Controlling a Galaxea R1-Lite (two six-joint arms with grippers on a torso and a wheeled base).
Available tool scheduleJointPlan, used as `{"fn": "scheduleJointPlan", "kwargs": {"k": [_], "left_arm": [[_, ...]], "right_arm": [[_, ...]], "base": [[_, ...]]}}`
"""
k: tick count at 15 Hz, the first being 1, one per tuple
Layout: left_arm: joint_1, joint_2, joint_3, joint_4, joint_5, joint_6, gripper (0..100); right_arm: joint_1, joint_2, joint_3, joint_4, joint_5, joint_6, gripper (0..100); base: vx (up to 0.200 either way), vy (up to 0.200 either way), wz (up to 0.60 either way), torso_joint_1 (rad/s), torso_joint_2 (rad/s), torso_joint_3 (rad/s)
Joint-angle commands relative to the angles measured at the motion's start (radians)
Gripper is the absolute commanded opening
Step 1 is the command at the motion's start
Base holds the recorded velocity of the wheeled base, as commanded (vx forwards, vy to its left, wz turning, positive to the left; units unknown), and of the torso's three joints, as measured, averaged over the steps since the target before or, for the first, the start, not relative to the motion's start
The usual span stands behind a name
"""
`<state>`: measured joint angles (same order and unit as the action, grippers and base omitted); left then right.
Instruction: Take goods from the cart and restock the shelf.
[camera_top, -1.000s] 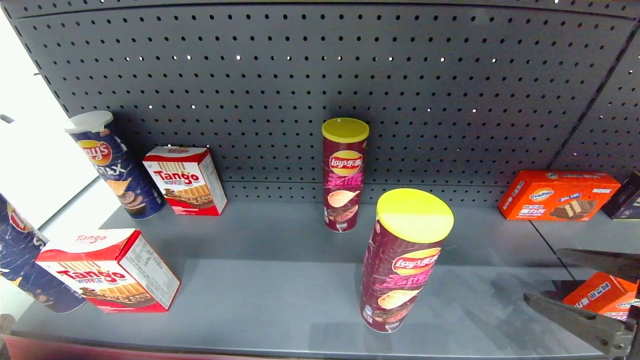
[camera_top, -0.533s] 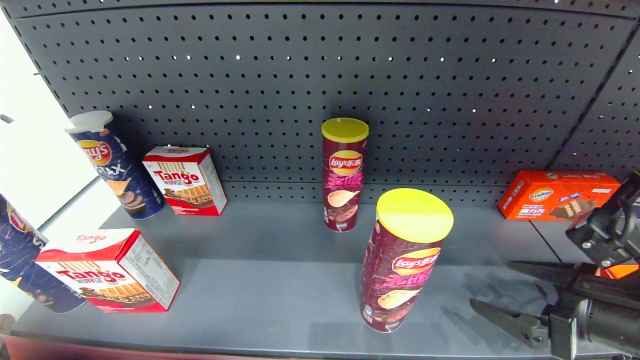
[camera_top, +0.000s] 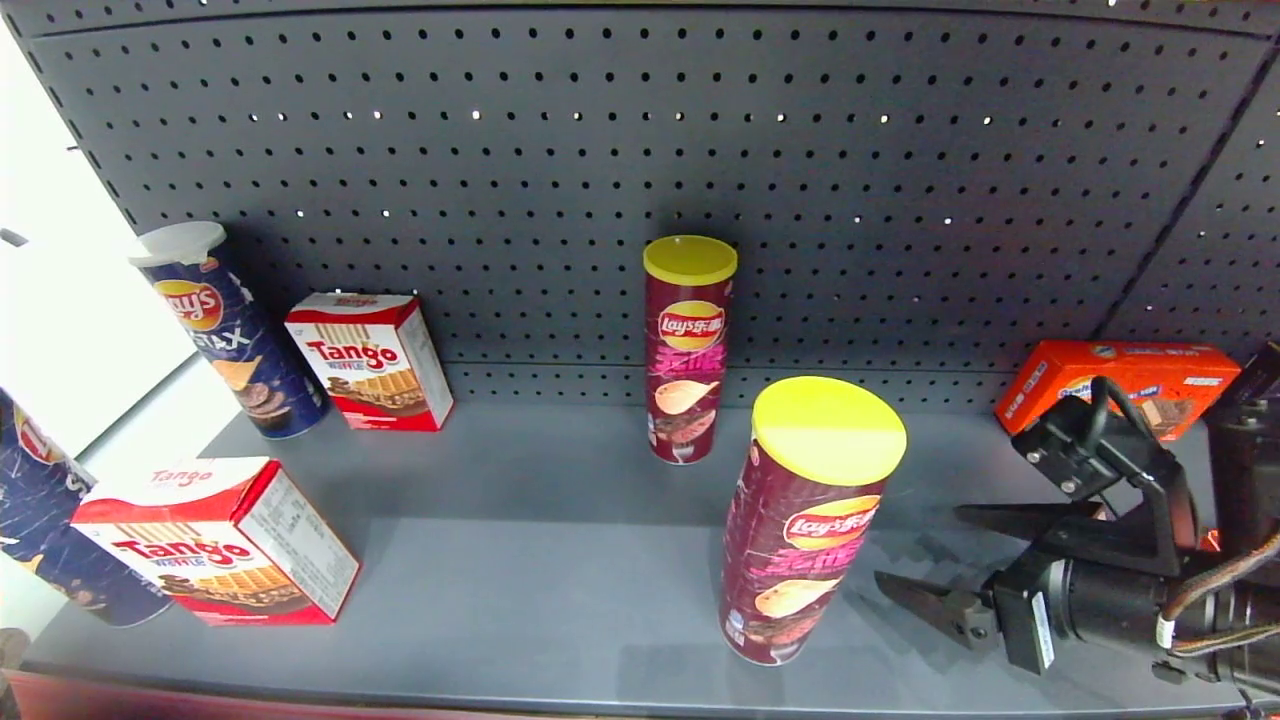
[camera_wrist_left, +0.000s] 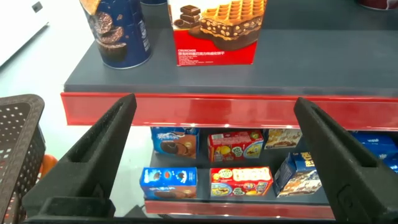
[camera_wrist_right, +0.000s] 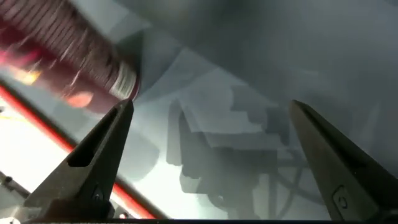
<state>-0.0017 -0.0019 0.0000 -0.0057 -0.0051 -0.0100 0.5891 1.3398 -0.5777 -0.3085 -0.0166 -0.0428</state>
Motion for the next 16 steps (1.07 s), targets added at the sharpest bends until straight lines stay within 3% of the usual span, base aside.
{"fn": "scheduleJointPlan", "kwargs": {"k": [1, 8, 16], "left_arm": [[0.000, 0.002, 0.000, 0.000, 0.001, -0.001, 100], [0.000, 0.002, 0.000, 0.000, -0.001, -0.001, 100], [0.000, 0.002, 0.000, 0.000, -0.001, -0.001, 100]], "right_arm": [[0.001, 0.045, -0.022, 0.000, -0.003, 0.000, 100], [0.008, 0.107, -0.067, -0.001, -0.006, 0.000, 100], [0.074, 0.122, -0.071, -0.001, -0.008, 0.000, 100]], "base": [[0.000, 0.000, 0.00, 0.000, 0.00, 0.000], [0.000, 0.000, 0.00, 0.000, 0.00, 0.000], [0.000, 0.000, 0.00, 0.000, 0.00, 0.000]]}}
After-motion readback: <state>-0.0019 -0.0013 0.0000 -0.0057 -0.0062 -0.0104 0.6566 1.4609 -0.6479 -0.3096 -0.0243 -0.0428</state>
